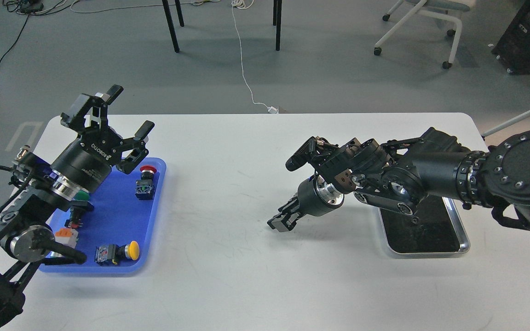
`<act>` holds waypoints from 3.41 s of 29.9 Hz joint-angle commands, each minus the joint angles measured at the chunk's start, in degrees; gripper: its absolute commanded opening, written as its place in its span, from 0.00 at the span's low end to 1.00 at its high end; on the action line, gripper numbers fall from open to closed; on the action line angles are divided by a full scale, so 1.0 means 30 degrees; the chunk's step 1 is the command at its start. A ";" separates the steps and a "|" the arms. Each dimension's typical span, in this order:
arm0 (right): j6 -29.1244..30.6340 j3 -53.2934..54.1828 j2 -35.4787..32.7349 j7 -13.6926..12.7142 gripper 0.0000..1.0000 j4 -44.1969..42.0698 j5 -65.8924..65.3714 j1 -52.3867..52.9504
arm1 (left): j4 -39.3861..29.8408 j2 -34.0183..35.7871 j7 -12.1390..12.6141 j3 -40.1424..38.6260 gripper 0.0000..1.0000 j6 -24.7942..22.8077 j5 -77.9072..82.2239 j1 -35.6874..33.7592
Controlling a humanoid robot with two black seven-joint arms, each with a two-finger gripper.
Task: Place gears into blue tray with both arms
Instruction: 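Lower the black part onto the table center, open right gripper, retract, then reach the left gripper toward the black part on the table, then close the left gripper on the black part and lift it, then carry the black part into the blue tray and release it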
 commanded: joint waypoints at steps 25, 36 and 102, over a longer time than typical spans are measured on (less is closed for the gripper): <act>0.1814 1.9722 -1.1805 0.0000 0.98 0.4241 1.8709 -1.2832 | -0.3485 -0.0087 -0.2389 0.1517 0.98 0.0000 1.4105 -0.2485; 0.2669 2.6527 -1.2129 0.0000 0.98 0.4562 1.9388 -1.9169 | -0.1619 -0.1902 -0.2389 1.1681 0.97 0.1304 2.9315 -1.0481; 0.2640 2.6528 -1.2218 0.0000 0.98 0.4680 1.9212 -1.9024 | 0.0438 0.6439 -0.2389 1.8837 0.11 0.4821 3.0995 -1.3334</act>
